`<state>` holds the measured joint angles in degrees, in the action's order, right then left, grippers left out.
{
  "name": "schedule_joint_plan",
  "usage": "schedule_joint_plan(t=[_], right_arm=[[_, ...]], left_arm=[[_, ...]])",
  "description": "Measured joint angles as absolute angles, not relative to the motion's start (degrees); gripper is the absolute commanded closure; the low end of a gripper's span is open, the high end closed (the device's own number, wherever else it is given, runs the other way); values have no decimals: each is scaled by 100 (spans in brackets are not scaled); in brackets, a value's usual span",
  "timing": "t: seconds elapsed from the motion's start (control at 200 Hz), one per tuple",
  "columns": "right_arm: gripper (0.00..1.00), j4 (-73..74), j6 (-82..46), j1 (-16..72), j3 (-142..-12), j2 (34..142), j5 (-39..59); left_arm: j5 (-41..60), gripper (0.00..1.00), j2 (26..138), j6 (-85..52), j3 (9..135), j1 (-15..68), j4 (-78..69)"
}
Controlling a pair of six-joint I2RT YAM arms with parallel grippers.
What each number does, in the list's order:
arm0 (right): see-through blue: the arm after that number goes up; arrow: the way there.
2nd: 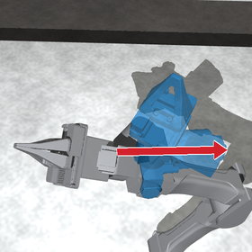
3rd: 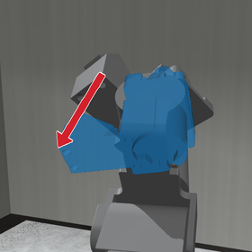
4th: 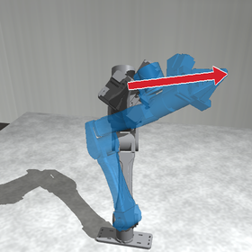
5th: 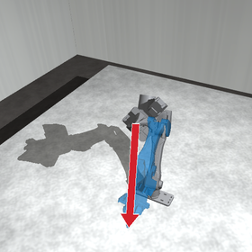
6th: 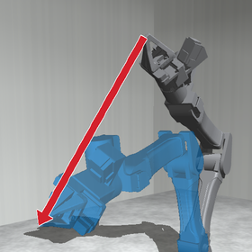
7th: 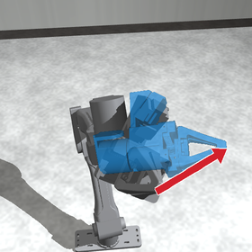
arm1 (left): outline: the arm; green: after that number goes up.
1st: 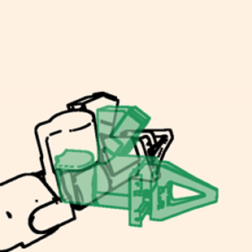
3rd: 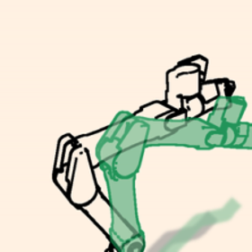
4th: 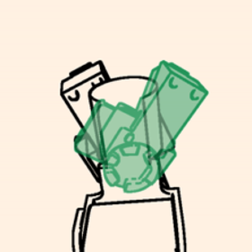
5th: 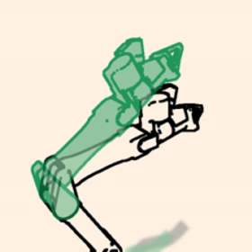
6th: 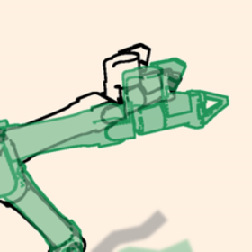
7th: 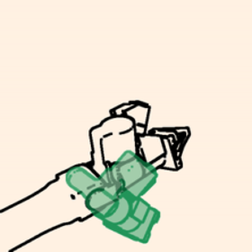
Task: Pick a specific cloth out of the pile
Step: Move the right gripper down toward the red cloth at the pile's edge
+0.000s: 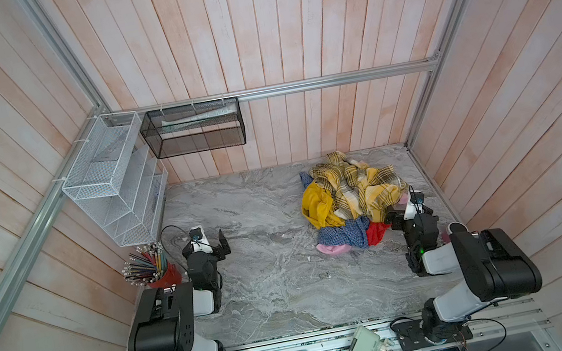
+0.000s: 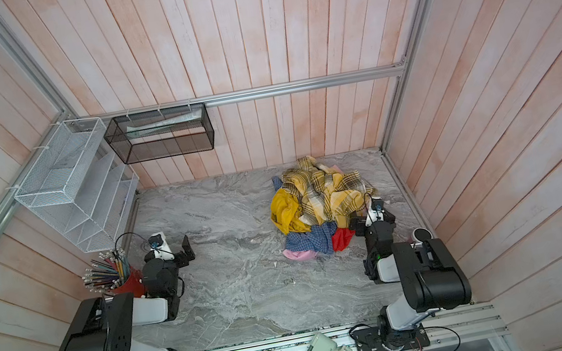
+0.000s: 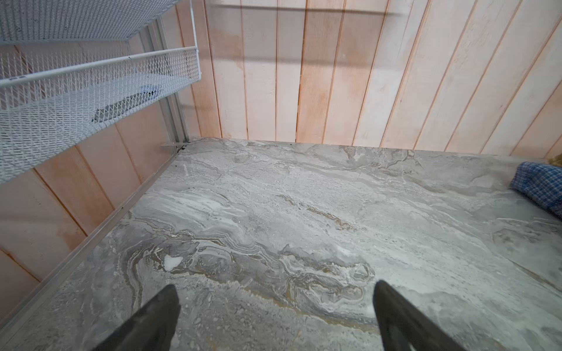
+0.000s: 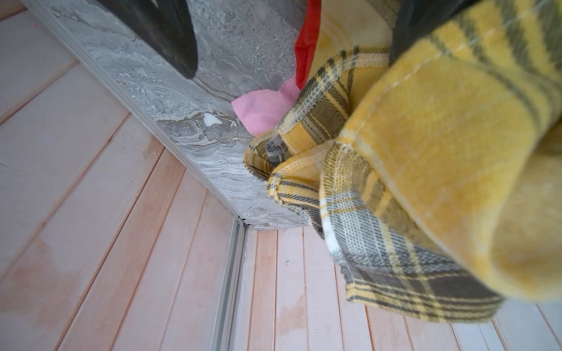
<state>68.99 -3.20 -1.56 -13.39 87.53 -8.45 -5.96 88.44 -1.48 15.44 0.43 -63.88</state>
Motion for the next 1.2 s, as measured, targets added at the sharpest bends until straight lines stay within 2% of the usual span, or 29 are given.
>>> schedule_joint_plan(t=[0.755,0.84,1.005,1.201], right_arm=[[4,6799,-419,-167,-1345,8615,-930],[6,5677,-652,-320,-1712,8062,-840],[8,3225,-1009,-589,-3020,7078,-207],[11,1461,-1629,-589,-2880,5896,523]], left_arm=[[-506,0,8820,-165,1566,1,-6309],[-679,0,8499,-294,1927,1,-5369],[-945,0,7708,-939,3448,-16,-3208],[-814,0,6936,-1680,3317,47,-2287]])
